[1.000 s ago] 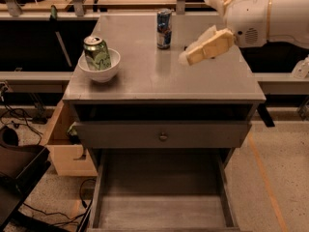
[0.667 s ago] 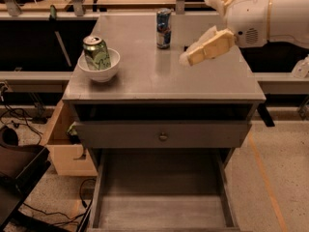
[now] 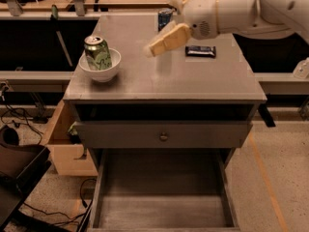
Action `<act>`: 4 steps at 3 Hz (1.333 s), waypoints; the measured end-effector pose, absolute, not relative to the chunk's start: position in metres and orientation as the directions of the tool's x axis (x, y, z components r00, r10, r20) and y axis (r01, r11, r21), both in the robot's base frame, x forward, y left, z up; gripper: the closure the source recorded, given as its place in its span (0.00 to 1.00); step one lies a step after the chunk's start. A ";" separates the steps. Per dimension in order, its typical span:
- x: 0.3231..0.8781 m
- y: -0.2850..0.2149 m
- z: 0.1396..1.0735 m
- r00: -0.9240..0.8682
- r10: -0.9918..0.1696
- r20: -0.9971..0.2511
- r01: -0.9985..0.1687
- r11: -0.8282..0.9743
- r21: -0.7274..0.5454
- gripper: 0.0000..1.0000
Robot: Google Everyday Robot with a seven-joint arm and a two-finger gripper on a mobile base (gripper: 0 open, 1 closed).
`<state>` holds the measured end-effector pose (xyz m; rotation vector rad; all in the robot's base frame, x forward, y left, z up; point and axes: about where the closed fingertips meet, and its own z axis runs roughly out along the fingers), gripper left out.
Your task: Pick green can from white bowl and place on counter
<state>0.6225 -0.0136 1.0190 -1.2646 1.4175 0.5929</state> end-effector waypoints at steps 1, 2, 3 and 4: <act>0.655 0.039 1.006 0.133 -0.320 -0.938 -0.941 0.258 -0.221 0.00; 0.666 0.064 0.992 0.105 -0.285 -0.953 -0.957 0.232 -0.175 0.00; 0.673 0.098 0.968 0.085 -0.256 -0.963 -0.972 0.190 -0.137 0.00; 0.678 0.124 0.954 0.073 -0.221 -0.972 -0.982 0.157 -0.110 0.00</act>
Offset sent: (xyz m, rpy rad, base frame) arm 0.0582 0.1026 -0.0421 0.1110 0.1394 0.1296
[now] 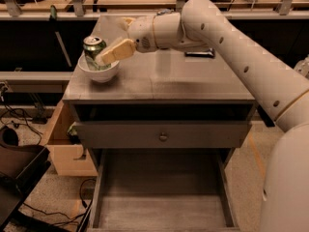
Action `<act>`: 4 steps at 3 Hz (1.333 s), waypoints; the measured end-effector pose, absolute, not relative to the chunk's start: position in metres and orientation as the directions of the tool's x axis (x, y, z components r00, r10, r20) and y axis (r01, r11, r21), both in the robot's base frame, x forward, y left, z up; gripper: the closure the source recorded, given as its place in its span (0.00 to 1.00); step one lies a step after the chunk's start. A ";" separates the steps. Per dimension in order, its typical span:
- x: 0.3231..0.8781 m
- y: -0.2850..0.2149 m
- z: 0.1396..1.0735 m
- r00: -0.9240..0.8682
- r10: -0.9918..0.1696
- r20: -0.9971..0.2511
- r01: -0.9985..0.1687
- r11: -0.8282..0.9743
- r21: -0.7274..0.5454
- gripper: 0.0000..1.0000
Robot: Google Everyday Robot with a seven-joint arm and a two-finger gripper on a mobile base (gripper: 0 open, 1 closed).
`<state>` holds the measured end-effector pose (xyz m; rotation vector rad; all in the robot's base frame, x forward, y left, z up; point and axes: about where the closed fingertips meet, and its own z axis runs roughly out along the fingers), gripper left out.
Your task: Pick green can from white bowl and place on counter
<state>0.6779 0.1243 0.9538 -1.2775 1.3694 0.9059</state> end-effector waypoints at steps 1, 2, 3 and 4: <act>0.681 0.143 0.943 0.063 -0.186 -0.980 -0.987 0.136 -0.089 0.00; 0.682 0.161 0.936 0.056 -0.140 -0.988 -0.993 0.099 -0.071 0.18; 0.682 0.183 0.928 0.068 -0.115 -0.991 -0.995 0.060 -0.075 0.49; 0.681 0.185 0.928 0.067 -0.116 -0.991 -0.996 0.057 -0.074 0.74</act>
Offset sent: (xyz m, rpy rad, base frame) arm 0.0087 0.0511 -0.0267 0.1331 0.0447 0.1051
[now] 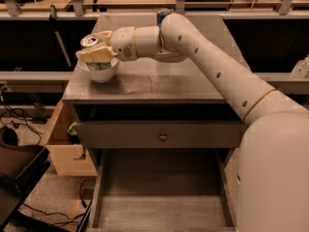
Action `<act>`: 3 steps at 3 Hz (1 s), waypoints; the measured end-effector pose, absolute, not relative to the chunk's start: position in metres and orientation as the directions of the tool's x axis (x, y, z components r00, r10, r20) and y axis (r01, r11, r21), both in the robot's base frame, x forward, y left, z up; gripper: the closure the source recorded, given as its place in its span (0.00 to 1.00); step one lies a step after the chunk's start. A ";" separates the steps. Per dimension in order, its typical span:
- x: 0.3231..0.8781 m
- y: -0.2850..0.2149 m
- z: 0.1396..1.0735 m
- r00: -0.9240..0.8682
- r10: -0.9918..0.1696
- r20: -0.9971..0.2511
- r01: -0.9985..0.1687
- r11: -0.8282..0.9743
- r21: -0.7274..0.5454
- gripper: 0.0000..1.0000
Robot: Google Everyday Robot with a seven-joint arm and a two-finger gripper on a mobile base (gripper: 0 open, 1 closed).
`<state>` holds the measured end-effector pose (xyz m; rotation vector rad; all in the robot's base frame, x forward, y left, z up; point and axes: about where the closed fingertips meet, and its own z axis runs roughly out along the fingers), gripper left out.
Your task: Pick green can from white bowl and place on counter
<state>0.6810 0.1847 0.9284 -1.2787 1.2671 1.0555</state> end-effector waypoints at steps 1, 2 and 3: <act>0.680 0.187 0.928 0.067 -0.115 -0.991 -0.996 0.053 -0.074 0.95; 0.674 0.188 0.943 0.092 -0.104 -0.990 -0.995 0.039 -0.096 1.00; 0.656 0.174 0.984 0.157 -0.070 -0.985 -0.986 0.048 -0.161 1.00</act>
Offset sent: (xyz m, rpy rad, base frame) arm -0.0118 -0.0016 0.0348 0.0238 -0.0552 0.0285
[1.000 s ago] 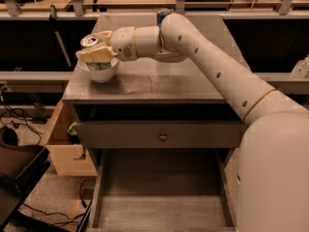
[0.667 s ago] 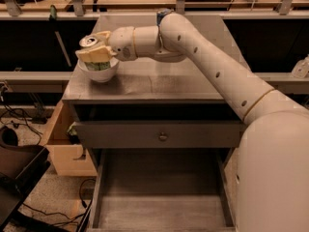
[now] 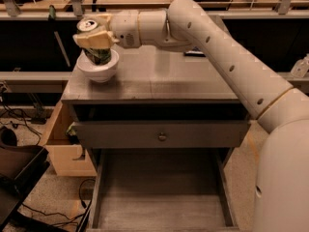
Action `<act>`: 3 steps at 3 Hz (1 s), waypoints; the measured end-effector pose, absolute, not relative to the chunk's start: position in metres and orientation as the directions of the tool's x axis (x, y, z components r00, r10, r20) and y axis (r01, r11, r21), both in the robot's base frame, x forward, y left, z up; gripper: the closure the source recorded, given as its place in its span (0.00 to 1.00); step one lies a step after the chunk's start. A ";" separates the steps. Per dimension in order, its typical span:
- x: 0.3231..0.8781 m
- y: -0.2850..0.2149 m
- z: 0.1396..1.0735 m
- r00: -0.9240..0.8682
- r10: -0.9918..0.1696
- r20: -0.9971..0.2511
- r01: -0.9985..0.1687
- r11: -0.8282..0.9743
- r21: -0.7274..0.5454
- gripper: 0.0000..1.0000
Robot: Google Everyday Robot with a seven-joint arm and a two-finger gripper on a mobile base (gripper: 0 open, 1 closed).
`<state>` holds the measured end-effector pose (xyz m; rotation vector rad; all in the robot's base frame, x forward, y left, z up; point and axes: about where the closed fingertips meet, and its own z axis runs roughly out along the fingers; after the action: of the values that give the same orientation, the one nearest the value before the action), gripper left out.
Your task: Pick green can from white bowl and place on counter
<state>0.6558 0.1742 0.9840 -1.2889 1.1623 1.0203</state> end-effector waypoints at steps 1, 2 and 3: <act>0.623 0.134 1.031 0.244 -0.031 -0.969 -0.961 0.127 -0.246 1.00; 0.605 0.095 1.035 0.261 -0.044 -0.964 -0.939 0.222 -0.264 1.00; 0.608 0.057 1.021 0.222 -0.050 -0.974 -0.920 0.319 -0.226 1.00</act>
Offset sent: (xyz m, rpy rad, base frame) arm -0.0704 -0.1375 0.0526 0.0692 -0.1398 -0.3001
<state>0.6078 0.0566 1.0206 -1.0744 1.1879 0.7980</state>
